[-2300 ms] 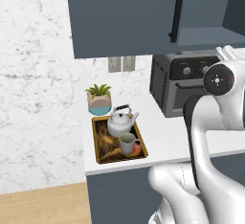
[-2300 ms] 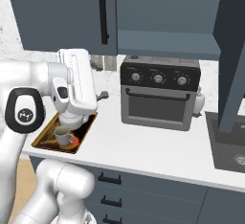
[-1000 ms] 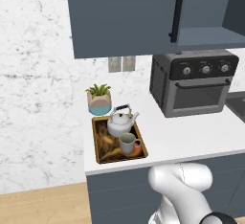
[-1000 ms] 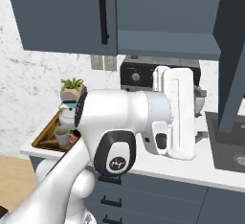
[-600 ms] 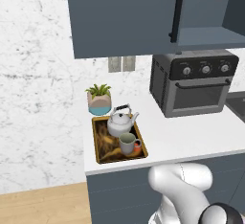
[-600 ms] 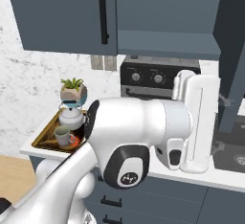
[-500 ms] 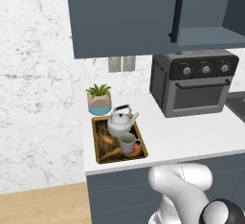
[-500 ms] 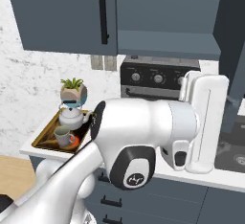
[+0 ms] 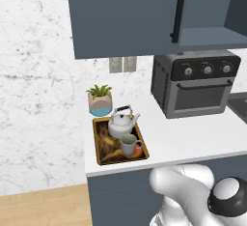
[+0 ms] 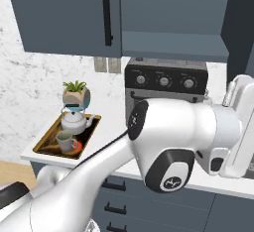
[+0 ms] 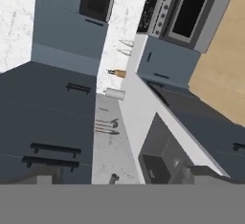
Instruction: Pick the kettle from the counter and place it on the tray. Then pick the mug from the cabinet and place it on the tray. Then close the cabinet doors.
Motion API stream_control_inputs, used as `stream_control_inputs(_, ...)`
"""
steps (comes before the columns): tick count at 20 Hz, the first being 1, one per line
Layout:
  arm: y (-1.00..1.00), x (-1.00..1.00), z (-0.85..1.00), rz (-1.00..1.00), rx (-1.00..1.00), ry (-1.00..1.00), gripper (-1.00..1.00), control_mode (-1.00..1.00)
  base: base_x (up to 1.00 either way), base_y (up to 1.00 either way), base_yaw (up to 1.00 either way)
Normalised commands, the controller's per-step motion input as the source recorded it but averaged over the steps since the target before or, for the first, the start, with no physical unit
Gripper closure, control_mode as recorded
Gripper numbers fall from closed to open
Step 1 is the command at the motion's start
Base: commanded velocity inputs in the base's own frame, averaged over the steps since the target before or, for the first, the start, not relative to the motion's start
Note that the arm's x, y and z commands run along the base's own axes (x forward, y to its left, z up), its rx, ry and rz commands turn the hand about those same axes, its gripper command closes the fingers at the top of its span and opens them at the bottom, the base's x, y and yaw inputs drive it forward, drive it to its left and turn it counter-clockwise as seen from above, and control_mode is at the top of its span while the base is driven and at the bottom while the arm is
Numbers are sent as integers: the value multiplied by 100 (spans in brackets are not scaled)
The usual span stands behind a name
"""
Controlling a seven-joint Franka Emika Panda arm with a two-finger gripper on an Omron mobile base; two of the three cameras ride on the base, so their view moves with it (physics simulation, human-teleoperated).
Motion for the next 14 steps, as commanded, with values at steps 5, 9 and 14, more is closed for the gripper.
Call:
stream_control_inputs(5, -27, 23, 0, 0, 1, 0, -100, -100, 0, 0, 0)
stream_control_inputs(9, -22, 23, -1, 0, 0, 5, -100, -100, 0, 0, 0)
stream_control_inputs(14, -5, 17, -16, 0, 0, 8, -100, -100, 0, 0, 0)
